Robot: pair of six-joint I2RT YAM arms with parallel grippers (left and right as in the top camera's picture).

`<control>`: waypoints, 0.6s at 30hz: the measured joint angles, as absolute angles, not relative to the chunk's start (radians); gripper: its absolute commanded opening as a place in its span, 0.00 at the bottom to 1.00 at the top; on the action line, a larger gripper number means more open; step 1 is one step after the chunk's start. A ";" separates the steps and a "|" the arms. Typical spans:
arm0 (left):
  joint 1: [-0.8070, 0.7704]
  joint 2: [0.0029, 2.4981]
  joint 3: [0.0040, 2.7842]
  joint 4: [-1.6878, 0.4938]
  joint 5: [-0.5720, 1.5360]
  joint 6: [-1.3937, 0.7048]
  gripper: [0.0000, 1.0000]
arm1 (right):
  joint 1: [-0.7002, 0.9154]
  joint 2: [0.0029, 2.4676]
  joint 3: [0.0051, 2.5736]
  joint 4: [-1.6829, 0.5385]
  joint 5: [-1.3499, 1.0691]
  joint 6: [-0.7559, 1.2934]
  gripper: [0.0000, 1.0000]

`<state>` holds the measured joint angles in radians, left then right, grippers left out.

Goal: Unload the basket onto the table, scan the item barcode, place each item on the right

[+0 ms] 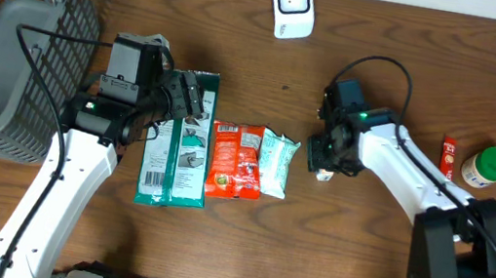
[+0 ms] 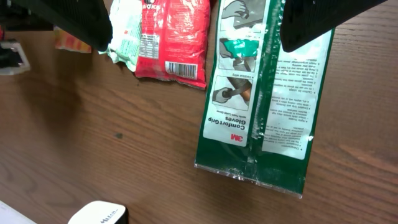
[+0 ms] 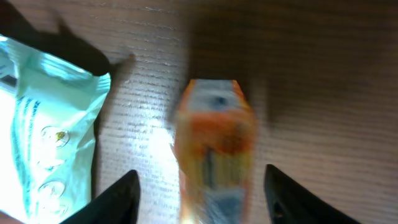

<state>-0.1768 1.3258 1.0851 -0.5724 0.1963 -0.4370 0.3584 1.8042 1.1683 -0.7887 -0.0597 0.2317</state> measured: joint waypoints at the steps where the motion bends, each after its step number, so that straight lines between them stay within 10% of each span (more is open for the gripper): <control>1: -0.177 1.326 1.085 -0.572 0.196 -0.437 0.87 | 0.350 1.792 1.172 -0.794 -0.066 0.231 0.66; 9: -0.177 1.326 1.085 -0.572 0.196 -0.437 0.87 | 0.215 1.595 1.200 -0.826 -0.083 0.236 0.98; 18: -0.177 1.326 1.085 -0.572 0.196 -0.437 0.86 | 0.034 1.587 1.203 -0.835 -0.082 0.237 0.99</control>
<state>-0.1768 1.3258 1.0851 -0.5724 0.1963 -0.4370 0.0338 1.5871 1.2034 -0.8352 -0.0822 0.2375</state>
